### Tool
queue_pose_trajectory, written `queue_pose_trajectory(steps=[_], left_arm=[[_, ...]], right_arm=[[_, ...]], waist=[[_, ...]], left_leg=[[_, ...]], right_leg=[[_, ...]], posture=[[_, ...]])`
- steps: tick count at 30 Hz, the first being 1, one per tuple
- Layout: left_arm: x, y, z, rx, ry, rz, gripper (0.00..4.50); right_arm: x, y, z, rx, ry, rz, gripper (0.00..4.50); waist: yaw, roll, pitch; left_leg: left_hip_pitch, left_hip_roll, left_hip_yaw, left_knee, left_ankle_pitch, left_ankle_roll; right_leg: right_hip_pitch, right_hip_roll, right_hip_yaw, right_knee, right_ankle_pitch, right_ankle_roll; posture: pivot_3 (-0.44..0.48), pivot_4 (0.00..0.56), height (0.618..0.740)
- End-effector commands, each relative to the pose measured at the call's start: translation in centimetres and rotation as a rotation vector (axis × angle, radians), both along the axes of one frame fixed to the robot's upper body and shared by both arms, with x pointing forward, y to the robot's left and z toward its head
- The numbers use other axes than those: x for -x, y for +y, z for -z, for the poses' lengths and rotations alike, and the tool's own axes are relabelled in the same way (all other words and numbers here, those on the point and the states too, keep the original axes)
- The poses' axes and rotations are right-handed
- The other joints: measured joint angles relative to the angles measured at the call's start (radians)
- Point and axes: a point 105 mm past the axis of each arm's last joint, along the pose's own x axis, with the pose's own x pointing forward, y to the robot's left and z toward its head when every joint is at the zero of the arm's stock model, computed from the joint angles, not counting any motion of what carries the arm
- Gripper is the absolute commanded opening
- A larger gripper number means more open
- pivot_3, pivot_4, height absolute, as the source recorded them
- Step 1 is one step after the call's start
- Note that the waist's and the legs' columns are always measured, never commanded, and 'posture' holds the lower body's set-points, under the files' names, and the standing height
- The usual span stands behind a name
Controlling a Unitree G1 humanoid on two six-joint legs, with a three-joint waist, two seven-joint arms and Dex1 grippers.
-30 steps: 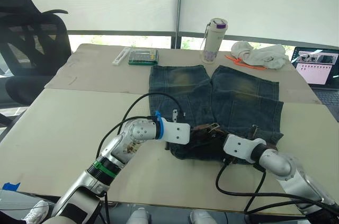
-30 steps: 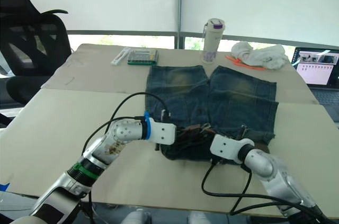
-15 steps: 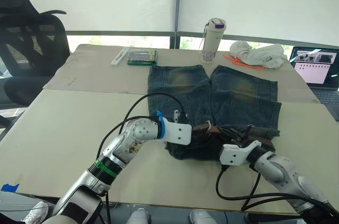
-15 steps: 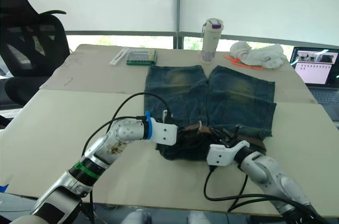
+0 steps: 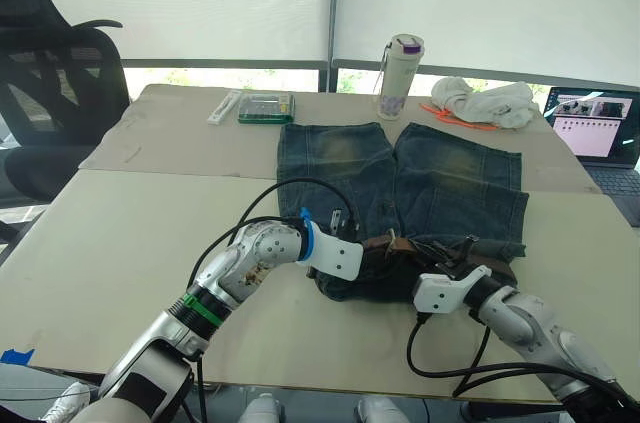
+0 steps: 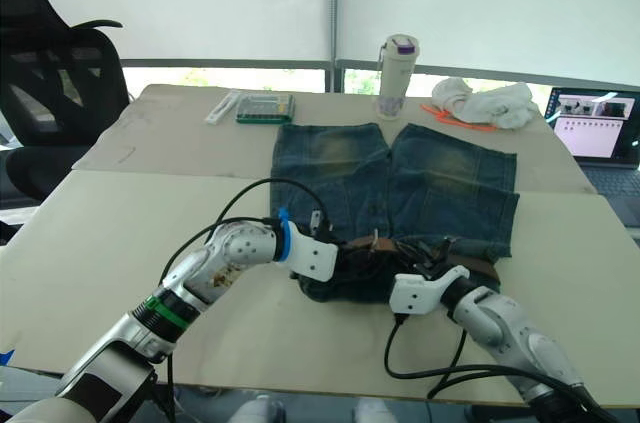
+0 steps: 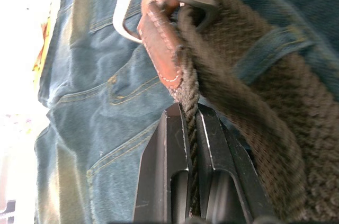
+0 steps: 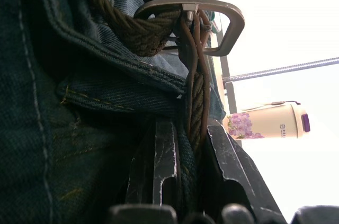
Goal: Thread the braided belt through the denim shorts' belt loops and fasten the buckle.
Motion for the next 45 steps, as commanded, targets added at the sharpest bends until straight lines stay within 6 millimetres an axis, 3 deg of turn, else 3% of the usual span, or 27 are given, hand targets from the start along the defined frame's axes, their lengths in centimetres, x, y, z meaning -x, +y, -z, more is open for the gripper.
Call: queue_pose_trajectory(steps=[1, 14, 19, 25, 32, 40, 45], left_arm=[[0.0, -2.2, -1.7, 0.086, -0.05, 0.031, 0.0], [0.2, -4.1, -4.5, 0.26, -0.142, 0.071, 0.0], [0.5, -4.2, -3.3, 0.217, -0.108, 0.081, 0.0], [0.6, -3.1, -0.9, 0.031, -0.146, 0.118, 0.0], [-0.2, -1.6, -0.6, -0.127, -0.276, 0.137, 0.0], [0.2, -3.8, -0.6, -0.051, -0.245, 0.156, 0.0], [0.0, -4.7, -1.4, 0.088, -0.18, 0.098, 0.0]], right_arm=[[0.6, 2.2, -2.0, -0.033, -0.087, -0.108, 0.11], [1.1, 2.8, -1.4, -0.038, -0.059, -0.14, 0.11], [1.1, 2.9, -1.4, -0.038, -0.061, -0.148, 0.11], [1.1, 2.9, -1.3, -0.04, -0.058, -0.154, 0.11], [1.1, 2.8, -1.2, -0.042, -0.052, -0.15, 0.11], [1.2, 3.4, -1.5, -0.05, -0.066, -0.169, 0.11], [1.2, 3.3, -1.5, -0.058, -0.064, -0.164, 0.11]], waist=[[0.001, 0.0, 0.0], [0.0, 0.0, 0.0], [-0.004, 0.0, 0.0], [-0.006, 0.0, 0.0], [-0.007, 0.0, 0.0], [-0.005, 0.0, 0.0], [-0.006, 0.0, 0.0]], left_leg=[[0.0, 0.0, 0.0, 0.0, 0.0, 0.0], [0.0, 0.0, 0.0, 0.0, 0.0, 0.0], [0.001, 0.0, 0.0, 0.0, 0.0, 0.0], [0.002, 0.0, 0.0, 0.0, 0.0, 0.0], [0.003, 0.0, 0.0, 0.0, 0.0, 0.0], [0.004, 0.0, 0.0, 0.0, 0.0, 0.0], [0.006, -0.001, 0.0, 0.0, 0.0, 0.0]], right_leg=[[0.0, 0.0, 0.0, 0.0, 0.0, 0.0], [0.0, 0.0, 0.0, 0.0, 0.0, 0.0], [0.0, 0.0, 0.0, 0.001, 0.0, 0.0], [0.001, 0.0, 0.0, 0.001, 0.0, 0.0], [0.002, 0.0, 0.0, 0.0, 0.0, 0.0], [0.004, 0.0, 0.0, 0.0, 0.0, 0.0], [0.007, 0.0, 0.0, 0.0, 0.0, 0.0]], posture=[[0.0, 0.15, 0.737], [0.0, 0.15, 0.737], [0.0, 0.15, 0.737], [0.0, 0.15, 0.737], [0.0, 0.15, 0.737], [0.0, 0.15, 0.737], [0.0, 0.15, 0.737]])
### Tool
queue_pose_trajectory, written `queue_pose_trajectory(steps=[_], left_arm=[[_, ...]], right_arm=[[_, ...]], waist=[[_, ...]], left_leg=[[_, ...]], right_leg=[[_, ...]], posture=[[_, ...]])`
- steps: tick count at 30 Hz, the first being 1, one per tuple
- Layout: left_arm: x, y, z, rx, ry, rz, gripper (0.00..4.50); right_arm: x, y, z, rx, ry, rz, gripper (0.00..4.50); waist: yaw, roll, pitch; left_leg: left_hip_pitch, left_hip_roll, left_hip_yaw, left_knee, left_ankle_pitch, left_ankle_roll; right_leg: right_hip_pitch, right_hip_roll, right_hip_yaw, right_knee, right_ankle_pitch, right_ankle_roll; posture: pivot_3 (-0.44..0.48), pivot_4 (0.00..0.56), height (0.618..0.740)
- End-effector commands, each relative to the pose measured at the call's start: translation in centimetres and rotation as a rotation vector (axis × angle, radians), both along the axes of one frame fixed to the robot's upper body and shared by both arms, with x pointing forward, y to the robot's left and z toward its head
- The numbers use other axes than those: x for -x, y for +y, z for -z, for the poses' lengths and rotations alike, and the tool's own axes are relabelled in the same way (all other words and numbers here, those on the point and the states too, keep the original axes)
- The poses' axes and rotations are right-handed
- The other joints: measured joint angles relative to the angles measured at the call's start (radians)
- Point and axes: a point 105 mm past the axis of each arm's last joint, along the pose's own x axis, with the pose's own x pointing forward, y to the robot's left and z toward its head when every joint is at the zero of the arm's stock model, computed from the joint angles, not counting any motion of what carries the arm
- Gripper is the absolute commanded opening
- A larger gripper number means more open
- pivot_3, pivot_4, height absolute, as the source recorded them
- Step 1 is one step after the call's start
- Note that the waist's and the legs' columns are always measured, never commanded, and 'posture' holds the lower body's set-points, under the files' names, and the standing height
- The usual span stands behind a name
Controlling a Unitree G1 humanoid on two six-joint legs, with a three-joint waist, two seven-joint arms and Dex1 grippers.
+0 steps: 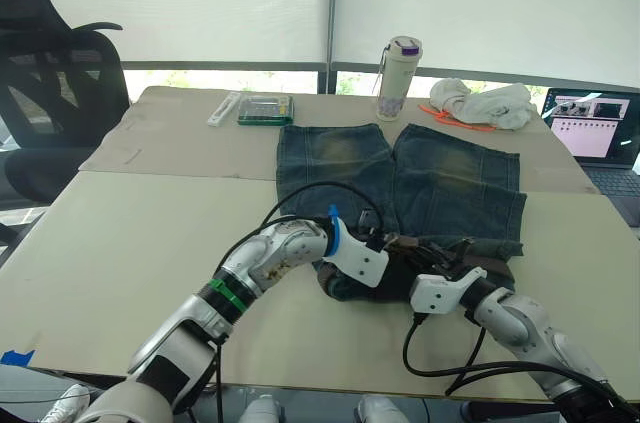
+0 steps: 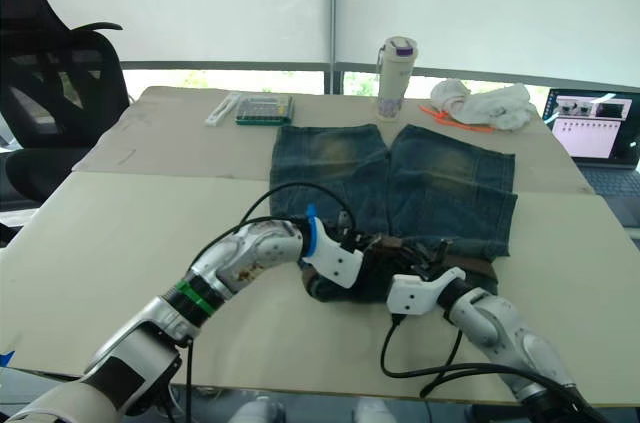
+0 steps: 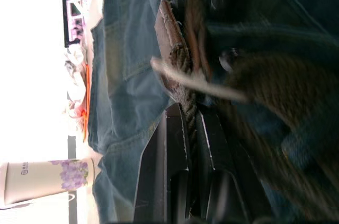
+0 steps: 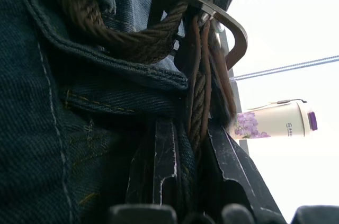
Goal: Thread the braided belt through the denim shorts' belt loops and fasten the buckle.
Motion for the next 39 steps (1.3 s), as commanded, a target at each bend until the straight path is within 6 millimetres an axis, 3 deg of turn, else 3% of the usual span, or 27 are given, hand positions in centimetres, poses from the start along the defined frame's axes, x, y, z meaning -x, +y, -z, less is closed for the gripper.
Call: queue_pose_trajectory(steps=[1, 6, 8, 11, 18, 23, 28, 33, 39], left_arm=[[0.0, -0.8, -0.9, 0.113, 0.036, -0.024, 0.0], [-0.7, -0.2, -0.5, 0.198, 0.084, -0.096, 0.0], [-0.6, -0.1, -0.1, 0.215, 0.109, -0.107, 0.0], [-0.6, 0.2, 0.3, 0.269, 0.147, -0.134, 0.0], [-0.5, 0.5, 0.7, 0.355, 0.16, -0.151, 0.0], [-0.3, 0.9, 1.3, 0.351, 0.149, -0.142, 0.0], [0.0, 0.8, 1.5, 0.348, 0.141, -0.129, 0.0], [-0.1, 0.7, 1.5, 0.347, 0.141, -0.128, 0.0], [-0.1, 0.7, 1.6, 0.346, 0.142, -0.134, 0.0]], right_arm=[[1.3, 3.1, -2.2, -0.051, -0.087, -0.153, 0.11], [1.3, 2.8, -2.2, -0.117, -0.043, -0.123, 0.11], [1.3, 2.7, -2.1, -0.146, -0.004, -0.117, 1.18], [1.7, 2.7, -2.2, -0.207, 0.046, -0.132, 2.23], [2.4, 0.0, -3.1, -0.438, 0.268, -0.062, 4.46], [3.3, -1.5, -4.9, -0.583, 0.457, -0.067, 4.46], [1.3, -1.5, -8.3, -0.726, 0.413, -0.065, 4.46], [-0.6, -2.0, -6.5, -0.51, 0.37, 0.015, 4.46], [-1.5, -1.3, -6.1, -0.379, 0.313, -0.015, 4.46]], waist=[[-0.002, 0.0, 0.0], [0.0, 0.0, 0.0], [0.001, 0.0, 0.0], [-0.002, 0.0, 0.0], [0.002, 0.0, 0.0], [0.003, 0.0, 0.0], [-0.003, 0.0, 0.0], [0.014, 0.0, 0.0], [0.016, 0.0, 0.0]], left_leg=[[0.0, 0.0, 0.0, 0.0, 0.0, 0.0], [0.001, 0.0, 0.0, 0.0, 0.0, 0.0], [0.001, 0.0, 0.0, 0.0, 0.0, 0.0], [0.004, 0.0, 0.0, 0.0, 0.0, 0.0], [0.008, 0.0, 0.0, 0.0, -0.001, 0.001], [0.007, 0.0, -0.001, 0.0, -0.001, 0.001], [0.008, 0.0, -0.001, 0.0, -0.001, 0.001], [0.007, -0.001, -0.001, 0.0, -0.001, 0.001], [0.008, -0.001, 0.0, 0.0, -0.001, 0.001]], right_leg=[[0.0, 0.0, 0.0, 0.0, 0.0, 0.0], [0.001, 0.0, 0.0, 0.0, 0.0, 0.0], [0.001, 0.0, 0.0, 0.0, 0.0, 0.0], [0.003, 0.0, 0.0, 0.0, 0.0, 0.0], [0.008, 0.0, 0.0, -0.001, 0.0, 0.0], [0.008, -0.001, 0.0, -0.001, 0.0, 0.0], [0.008, 0.0, 0.0, 0.0, 0.0, 0.0], [0.008, -0.001, -0.001, -0.003, -0.001, 0.001], [0.007, -0.001, 0.0, -0.002, -0.001, 0.001]], posture=[[0.0, 0.15, 0.737], [0.0, 0.15, 0.737], [0.0, 0.15, 0.737], [0.0, 0.15, 0.737], [0.0, 0.15, 0.737], [0.0, 0.15, 0.737], [0.0, 0.15, 0.737], [0.0, 0.15, 0.737], [0.0, 0.15, 0.737]])
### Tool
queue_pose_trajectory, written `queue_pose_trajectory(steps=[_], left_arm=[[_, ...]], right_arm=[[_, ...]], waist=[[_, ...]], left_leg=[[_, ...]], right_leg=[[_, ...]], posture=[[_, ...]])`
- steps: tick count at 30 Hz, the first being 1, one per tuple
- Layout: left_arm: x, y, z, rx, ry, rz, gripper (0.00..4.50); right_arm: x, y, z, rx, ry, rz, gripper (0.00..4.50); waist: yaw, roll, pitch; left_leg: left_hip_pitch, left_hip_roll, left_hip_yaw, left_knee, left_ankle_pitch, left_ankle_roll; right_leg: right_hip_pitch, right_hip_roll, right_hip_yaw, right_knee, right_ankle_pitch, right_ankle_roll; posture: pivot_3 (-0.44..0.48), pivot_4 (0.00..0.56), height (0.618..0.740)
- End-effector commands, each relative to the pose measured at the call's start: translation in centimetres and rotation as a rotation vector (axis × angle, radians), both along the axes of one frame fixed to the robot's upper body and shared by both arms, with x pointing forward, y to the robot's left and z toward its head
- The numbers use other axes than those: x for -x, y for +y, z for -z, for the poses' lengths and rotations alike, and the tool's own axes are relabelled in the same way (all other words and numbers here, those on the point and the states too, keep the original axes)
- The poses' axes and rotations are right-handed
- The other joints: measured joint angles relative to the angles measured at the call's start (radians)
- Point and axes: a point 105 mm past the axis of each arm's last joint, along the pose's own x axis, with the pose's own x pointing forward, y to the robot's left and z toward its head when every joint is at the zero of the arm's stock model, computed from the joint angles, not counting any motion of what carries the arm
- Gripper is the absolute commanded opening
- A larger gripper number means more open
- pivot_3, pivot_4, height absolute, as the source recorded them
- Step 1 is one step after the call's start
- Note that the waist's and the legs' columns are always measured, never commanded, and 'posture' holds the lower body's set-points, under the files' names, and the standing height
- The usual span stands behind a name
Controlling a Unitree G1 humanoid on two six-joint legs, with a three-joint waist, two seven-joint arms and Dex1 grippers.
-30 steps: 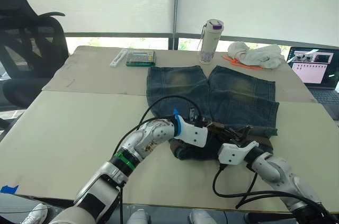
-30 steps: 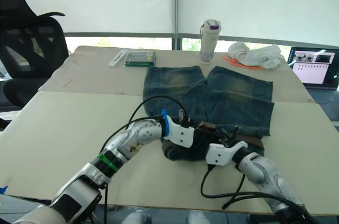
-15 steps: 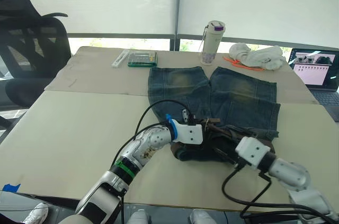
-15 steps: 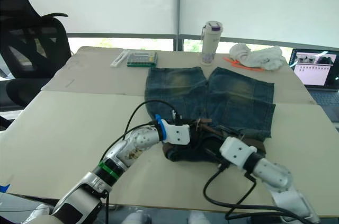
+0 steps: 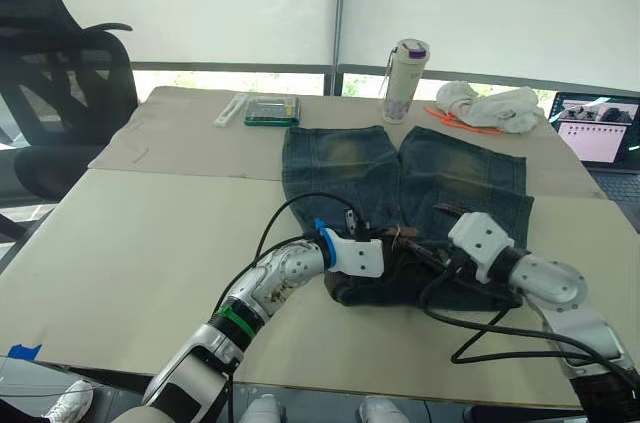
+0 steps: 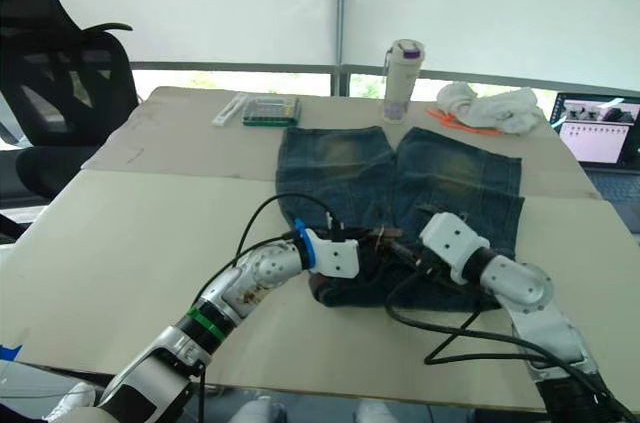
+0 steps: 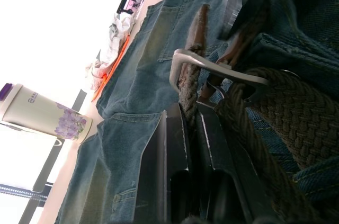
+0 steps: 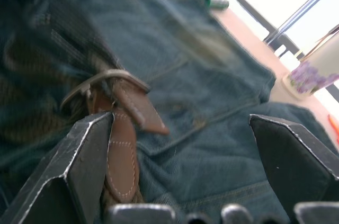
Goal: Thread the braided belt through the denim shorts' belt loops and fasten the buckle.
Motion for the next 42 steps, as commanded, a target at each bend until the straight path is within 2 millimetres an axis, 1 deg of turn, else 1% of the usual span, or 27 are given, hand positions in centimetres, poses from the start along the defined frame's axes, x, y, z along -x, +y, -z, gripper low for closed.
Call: queue_pose_trajectory(steps=[1, 5, 6, 8, 10, 11, 14, 15, 16, 18, 19, 21, 23, 27, 29, 30, 34, 37, 40, 42], left_arm=[[0.3, -0.3, 0.1, 0.0, -0.002, 0.012, 0.0], [0.4, -0.2, 0.3, -0.006, 0.001, 0.013, 0.0], [0.4, -0.3, 0.4, -0.006, 0.002, 0.014, 0.0], [0.4, -0.3, 0.4, -0.008, 0.003, 0.016, 0.0], [0.5, -0.3, 0.4, -0.008, 0.003, 0.017, 0.0], [0.5, -0.4, 0.4, -0.008, 0.002, 0.019, 0.0], [0.5, -0.5, 0.3, -0.009, 0.003, 0.025, 0.0], [0.5, -0.5, 0.3, -0.009, 0.004, 0.027, 0.0], [0.5, -0.5, 0.3, -0.008, 0.004, 0.027, 0.0], [0.5, -0.4, 0.4, -0.004, 0.017, 0.026, 0.0], [0.5, -0.4, 0.5, 0.003, 0.039, 0.031, 0.0], [0.6, -0.3, 0.4, 0.02, 0.06, 0.035, 0.0], [0.4, 0.2, 0.1, 0.036, 0.06, 0.018, 0.76], [0.2, 1.1, -0.2, 0.057, 0.058, -0.004, 2.05], [0.1, 2.4, 0.7, 0.028, 0.073, -0.014, 2.81], [0.2, 2.8, 1.0, 0.016, 0.079, -0.014, 3.08], [0.7, 4.3, 2.1, -0.014, 0.115, -0.006, 4.39], [1.0, 5.1, 2.6, -0.037, 0.134, 0.002, 4.45], [0.9, 5.5, 2.7, -0.037, 0.14, -0.001, 4.45], [0.9, 5.9, 2.8, -0.038, 0.142, -0.003, 4.45]], right_arm=[[-0.2, 0.5, -1.3, 0.043, -0.089, -0.042, 4.46], [-0.4, 0.6, -1.3, 0.113, -0.132, -0.053, 4.46], [-0.3, 0.8, -1.4, 0.121, -0.142, -0.065, 4.22], [-0.2, 1.2, -1.4, 0.134, -0.157, -0.091, 3.65], [0.0, 1.6, -1.2, 0.144, -0.153, -0.115, 2.83], [0.0, 1.5, -1.0, 0.152, -0.15, -0.117, 2.57], [0.1, 1.3, -0.7, 0.157, -0.142, -0.114, 1.55], [0.3, 1.3, -0.7, 0.158, -0.14, -0.116, 1.14], [0.4, 1.2, -0.6, 0.162, -0.139, -0.118, 0.89], [0.5, 1.1, -0.5, 0.17, -0.138, -0.119, 0.19], [0.5, 1.0, -0.4, 0.176, -0.137, -0.118, 0.08], [0.6, 0.8, -0.3, 0.192, -0.138, -0.117, 0.08], [0.6, 0.3, -0.3, 0.219, -0.148, -0.11, 0.0], [0.7, -0.6, -0.3, 0.257, -0.164, -0.101, 0.0], [0.7, -2.1, -0.4, 0.309, -0.183, -0.074, 0.0], [0.7, -2.5, -0.4, 0.323, -0.19, -0.067, 0.0], [1.0, -4.4, -0.6, 0.372, -0.204, -0.042, 0.0], [1.4, -5.7, -0.6, 0.405, -0.202, -0.031, 0.0], [1.7, -7.1, -0.5, 0.424, -0.189, -0.008, 0.0], [1.9, -9.1, -0.7, 0.435, -0.18, 0.048, 0.0]], waist=[[0.0, 0.0, 0.0], [0.004, 0.0, 0.0], [0.004, 0.0, 0.0], [0.004, 0.0, 0.0], [0.004, 0.0, 0.0], [0.004, 0.0, 0.0], [0.004, 0.0, 0.0], [0.004, 0.0, 0.0], [0.005, 0.0, 0.0], [0.005, 0.0, 0.0], [0.005, 0.0, 0.0], [0.004, 0.0, 0.0], [0.005, 0.0, 0.0], [0.004, 0.0, 0.0], [0.004, 0.0, 0.0], [0.004, 0.0, 0.0], [0.005, 0.0, 0.0], [0.004, 0.0, 0.0], [0.002, 0.0, 0.0], [0.0, 0.0, 0.0]], left_leg=[[0.0, 0.0, 0.0, 0.0, 0.0, 0.0], [0.0, 0.0, 0.0, 0.0, 0.0, 0.0], [0.0, 0.0, 0.0, 0.0, 0.0, 0.0], [0.0, 0.0, 0.0, 0.0, 0.0, 0.0], [0.0, 0.0, 0.0, 0.0, 0.0, 0.0], [0.0, 0.0, 0.0, 0.0, 0.0, 0.0], [0.0, 0.0, 0.0, 0.0, 0.0, 0.0], [0.0, 0.0, 0.0, 0.0, 0.0, 0.0], [0.0, 0.0, 0.0, 0.0, 0.0, 0.0], [0.0, 0.0, 0.0, 0.0, 0.0, 0.0], [0.0, 0.0, 0.0, 0.0, 0.0, 0.0], [0.0, 0.0, 0.0, 0.0, 0.0, 0.0], [0.0, 0.0, 0.0, 0.0, 0.0, 0.0], [0.0, 0.0, 0.0, 0.0, 0.0, 0.0], [0.0, 0.0, 0.0, 0.0, 0.0, 0.0], [0.0, 0.0, 0.0, 0.0, 0.0, 0.0], [0.0, 0.0, 0.0, 0.0, 0.0, 0.0], [0.001, 0.0, 0.0, 0.0, 0.0, 0.0], [0.001, 0.0, 0.0, 0.0, 0.0, 0.0], [0.001, 0.0, 0.0, 0.0, 0.0, 0.0]], right_leg=[[0.0, 0.0, 0.0, 0.0, 0.0, 0.0], [0.0, 0.0, 0.0, 0.0, 0.0, 0.0], [0.0, 0.0, 0.0, 0.0, 0.0, 0.0], [0.0, 0.0, 0.0, 0.0, 0.0, 0.0], [0.0, 0.0, 0.0, 0.0, 0.0, 0.0], [0.0, 0.0, 0.0, 0.0, 0.0, 0.0], [0.0, 0.0, 0.0, 0.0, 0.0, 0.0], [0.0, 0.0, 0.0, 0.0, 0.0, 0.0], [0.0, 0.0, 0.0, 0.0, 0.0, 0.0], [0.0, 0.0, 0.0, 0.0, 0.0, 0.0], [0.0, 0.0, 0.0, 0.0, 0.0, 0.0], [0.0, 0.0, 0.0, 0.0, 0.0, 0.0], [0.0, 0.0, 0.0, 0.0, 0.0, 0.0], [0.0, 0.0, 0.0, 0.0, 0.0, 0.0], [0.0, 0.0, 0.0, 0.0, 0.0, 0.0], [0.0, 0.0, 0.0, 0.0, 0.0, 0.0], [0.0, 0.0, 0.0, 0.0, 0.0, 0.0], [0.001, 0.0, 0.0, 0.0, 0.0, 0.0], [0.001, 0.0, 0.0, 0.0, 0.0, 0.0], [0.001, 0.0, 0.0, 0.0, 0.0, 0.0]], posture=[[0.0, 0.15, 0.737], [0.0, 0.15, 0.737], [0.0, 0.15, 0.737], [0.0, 0.15, 0.737], [0.0, 0.15, 0.737], [0.0, 0.15, 0.737], [0.0, 0.15, 0.737], [0.0, 0.15, 0.737], [0.0, 0.15, 0.737], [0.0, 0.15, 0.737], [0.0, 0.15, 0.737], [0.0, 0.15, 0.737], [0.0, 0.15, 0.737], [0.0, 0.15, 0.737], [0.0, 0.15, 0.737], [0.0, 0.15, 0.737], [0.0, 0.15, 0.737], [0.0, 0.15, 0.737], [0.0, 0.15, 0.737], [0.0, 0.15, 0.737]])
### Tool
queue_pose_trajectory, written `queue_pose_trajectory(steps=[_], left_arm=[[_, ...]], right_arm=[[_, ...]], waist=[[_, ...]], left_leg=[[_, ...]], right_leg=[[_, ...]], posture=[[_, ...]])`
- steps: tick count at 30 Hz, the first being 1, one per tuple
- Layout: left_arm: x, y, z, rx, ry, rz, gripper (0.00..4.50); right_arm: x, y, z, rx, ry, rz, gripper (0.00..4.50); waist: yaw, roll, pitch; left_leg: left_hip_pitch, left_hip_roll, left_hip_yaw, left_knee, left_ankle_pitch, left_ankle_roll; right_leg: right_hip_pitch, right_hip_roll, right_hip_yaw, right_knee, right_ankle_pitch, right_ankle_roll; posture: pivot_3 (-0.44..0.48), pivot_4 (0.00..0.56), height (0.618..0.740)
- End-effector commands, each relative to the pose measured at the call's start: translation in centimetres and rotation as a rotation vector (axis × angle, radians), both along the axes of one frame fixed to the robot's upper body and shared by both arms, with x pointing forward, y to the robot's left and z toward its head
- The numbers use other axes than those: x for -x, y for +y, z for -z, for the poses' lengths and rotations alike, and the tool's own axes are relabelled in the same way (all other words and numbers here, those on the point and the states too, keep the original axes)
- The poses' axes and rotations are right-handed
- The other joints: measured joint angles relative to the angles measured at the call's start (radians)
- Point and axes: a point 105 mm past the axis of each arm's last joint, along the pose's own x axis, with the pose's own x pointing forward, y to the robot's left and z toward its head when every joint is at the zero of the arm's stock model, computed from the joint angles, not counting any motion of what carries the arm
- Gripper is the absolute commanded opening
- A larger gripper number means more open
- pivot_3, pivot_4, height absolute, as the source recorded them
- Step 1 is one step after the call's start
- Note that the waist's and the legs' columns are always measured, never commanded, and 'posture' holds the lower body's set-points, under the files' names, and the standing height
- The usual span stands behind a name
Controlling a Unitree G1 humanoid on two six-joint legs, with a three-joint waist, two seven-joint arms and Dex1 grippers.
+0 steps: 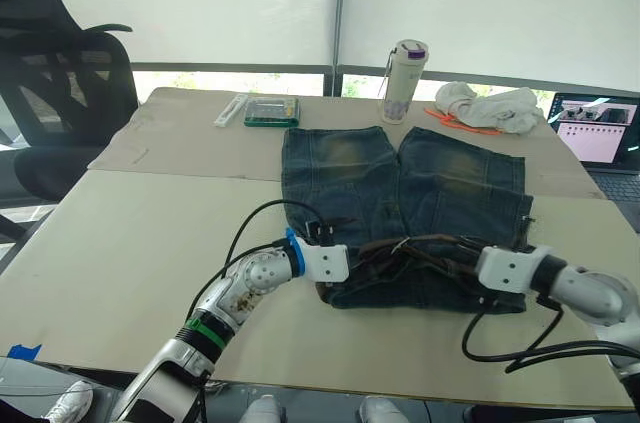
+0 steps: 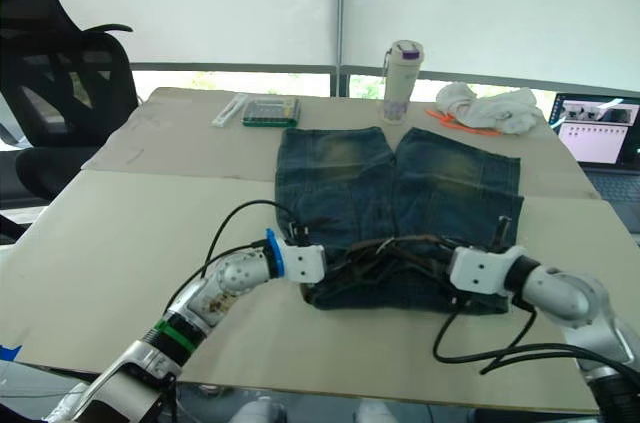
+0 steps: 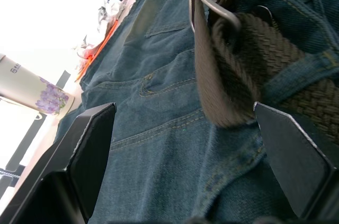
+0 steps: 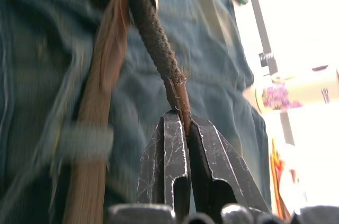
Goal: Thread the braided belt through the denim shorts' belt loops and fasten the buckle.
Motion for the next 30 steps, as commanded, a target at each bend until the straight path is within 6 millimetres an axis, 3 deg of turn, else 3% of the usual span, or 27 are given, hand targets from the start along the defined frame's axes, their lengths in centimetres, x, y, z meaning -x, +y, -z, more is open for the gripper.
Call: queue_pose_trajectory(steps=[1, 6, 14, 16, 20, 24, 29, 30], left_arm=[[0.2, 1.1, 1.2, -0.039, 0.034, -0.006, 4.45], [0.3, 1.9, 1.4, -0.039, 0.048, -0.008, 4.45], [-0.2, 5.0, 2.4, -0.088, 0.069, -0.053, 4.45], [-0.3, 5.5, 2.4, -0.093, 0.071, -0.061, 4.45], [-0.3, 6.0, 2.2, -0.082, 0.073, -0.073, 4.5], [-0.1, 6.5, 1.0, -0.005, 0.092, -0.079, 4.5], [0.7, 8.1, -2.0, 0.26, 0.299, -0.135, 4.5], [1.2, 8.5, -2.1, 0.288, 0.365, -0.143, 4.5]], right_arm=[[0.2, -3.6, -2.0, 0.004, -0.071, 0.103, 0.0], [1.2, -6.9, -2.2, 0.023, -0.067, 0.183, 0.0], [4.2, -9.9, -0.7, 0.083, 0.002, 0.215, 0.0], [4.6, -9.7, -0.5, 0.12, 0.018, 0.189, 0.0], [4.6, -8.9, -0.7, 0.099, 0.019, 0.162, 1.28], [4.2, -8.5, -2.2, -0.048, -0.007, 0.2, 2.73], [5.5, -8.9, -1.4, -0.446, 0.259, 0.302, 4.46], [5.9, -9.0, -1.1, -0.511, 0.299, 0.312, 4.46]], waist=[[-0.001, 0.0, 0.0], [-0.005, 0.0, 0.0], [-0.023, 0.002, -0.001], [-0.028, 0.003, -0.002], [-0.038, 0.004, -0.002], [-0.048, 0.004, -0.003], [-0.04, 0.004, -0.002], [-0.039, 0.004, -0.002]], left_leg=[[0.0, 0.0, 0.0, 0.0, 0.0, 0.0], [0.0, 0.0, 0.001, 0.0, 0.0, 0.0], [0.002, 0.0, 0.001, -0.001, 0.0, 0.0], [0.003, 0.0, 0.001, -0.001, 0.0, 0.0], [0.007, 0.001, 0.002, -0.002, 0.0, 0.0], [0.007, 0.002, 0.002, -0.003, 0.0, 0.0], [0.005, 0.003, 0.002, -0.004, 0.0, 0.0], [0.004, 0.003, 0.001, -0.004, 0.0, 0.0]], right_leg=[[0.0, 0.0, 0.0, 0.0, 0.0, 0.0], [0.0, 0.0, 0.0, 0.0, 0.0, 0.0], [0.001, 0.0, 0.001, 0.0, 0.0, -0.001], [0.002, 0.0, 0.002, 0.0, -0.001, -0.001], [0.005, 0.001, 0.002, 0.0, -0.001, -0.001], [0.005, 0.001, 0.003, 0.001, -0.001, -0.002], [0.004, 0.001, 0.001, 0.0, -0.002, -0.002], [0.003, 0.001, 0.001, 0.0, -0.002, -0.002]], posture=[[0.0, 0.15, 0.737], [0.0, 0.15, 0.737], [0.0, 0.15, 0.737], [0.0, 0.15, 0.737], [0.0, 0.15, 0.737], [0.0, 0.15, 0.737], [0.0, 0.15, 0.737], [0.0, 0.15, 0.737]])
